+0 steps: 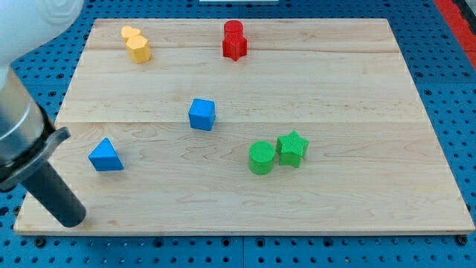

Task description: Move the blue triangle into blue cube

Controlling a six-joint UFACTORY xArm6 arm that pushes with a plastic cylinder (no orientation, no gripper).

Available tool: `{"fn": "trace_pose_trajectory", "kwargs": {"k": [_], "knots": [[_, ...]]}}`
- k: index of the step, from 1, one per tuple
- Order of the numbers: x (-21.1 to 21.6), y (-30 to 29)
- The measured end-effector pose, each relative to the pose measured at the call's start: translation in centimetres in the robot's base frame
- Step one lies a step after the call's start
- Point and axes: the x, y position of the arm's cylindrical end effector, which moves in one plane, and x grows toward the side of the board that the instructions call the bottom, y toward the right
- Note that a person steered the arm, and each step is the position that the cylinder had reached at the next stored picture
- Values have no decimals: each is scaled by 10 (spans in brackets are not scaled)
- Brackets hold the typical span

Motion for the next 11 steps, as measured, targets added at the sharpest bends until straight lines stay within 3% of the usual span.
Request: {"fn": "trace_pose_trajectory", "kwargs": {"k": [1, 3, 4, 5, 6, 8, 9, 11], "knots": [[-22, -2], [-109, 19], [-130, 51], [-112, 74], [-147, 106], [-144, 126], [-82, 155], [-74, 237]]}}
